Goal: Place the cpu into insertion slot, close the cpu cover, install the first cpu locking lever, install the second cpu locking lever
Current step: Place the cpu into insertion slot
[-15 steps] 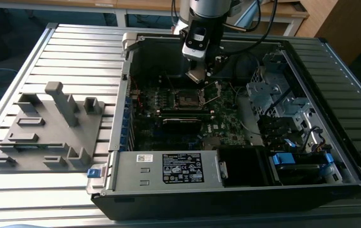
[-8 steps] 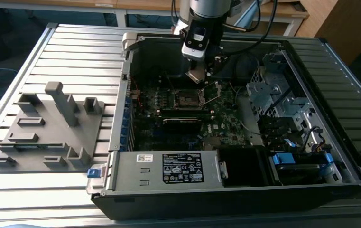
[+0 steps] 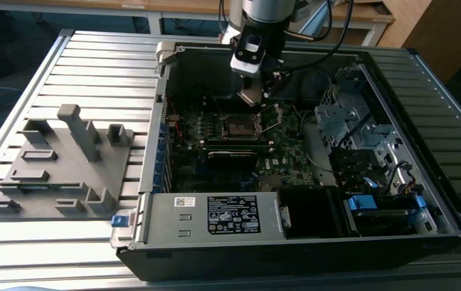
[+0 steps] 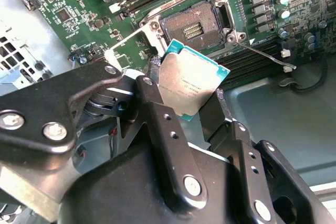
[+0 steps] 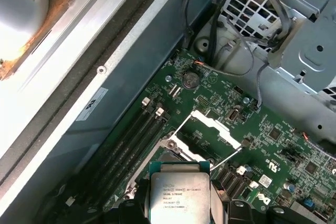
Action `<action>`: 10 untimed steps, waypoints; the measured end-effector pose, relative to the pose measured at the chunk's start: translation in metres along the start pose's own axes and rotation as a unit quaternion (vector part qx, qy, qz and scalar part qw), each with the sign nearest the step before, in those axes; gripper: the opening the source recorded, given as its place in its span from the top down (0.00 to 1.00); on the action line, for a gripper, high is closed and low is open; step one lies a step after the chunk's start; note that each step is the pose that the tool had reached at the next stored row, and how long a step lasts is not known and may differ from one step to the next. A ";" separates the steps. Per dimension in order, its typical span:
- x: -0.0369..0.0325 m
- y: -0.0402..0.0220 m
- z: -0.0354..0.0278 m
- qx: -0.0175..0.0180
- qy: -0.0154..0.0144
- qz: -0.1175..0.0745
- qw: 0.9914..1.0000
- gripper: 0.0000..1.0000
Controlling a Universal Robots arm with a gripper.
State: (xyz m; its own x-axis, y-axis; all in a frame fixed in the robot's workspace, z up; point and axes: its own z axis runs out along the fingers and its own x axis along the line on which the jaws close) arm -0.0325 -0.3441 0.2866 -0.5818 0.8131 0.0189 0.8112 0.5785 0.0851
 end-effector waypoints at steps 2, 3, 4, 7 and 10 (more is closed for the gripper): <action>0.0000 0.0000 0.0000 0.000 0.000 0.004 1.000 0.46; 0.0000 0.0000 0.0000 0.000 -0.001 0.006 1.000 0.46; 0.0000 0.0000 0.0000 0.000 -0.001 0.007 1.000 0.46; 0.0000 0.0000 0.0000 0.000 -0.001 0.007 1.000 0.46; 0.0000 0.0000 0.0000 0.000 -0.001 0.007 1.000 0.46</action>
State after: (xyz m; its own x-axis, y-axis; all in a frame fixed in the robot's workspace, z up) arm -0.0325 -0.3441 0.2866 -0.5703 0.8212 0.0188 0.8193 0.5670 0.0851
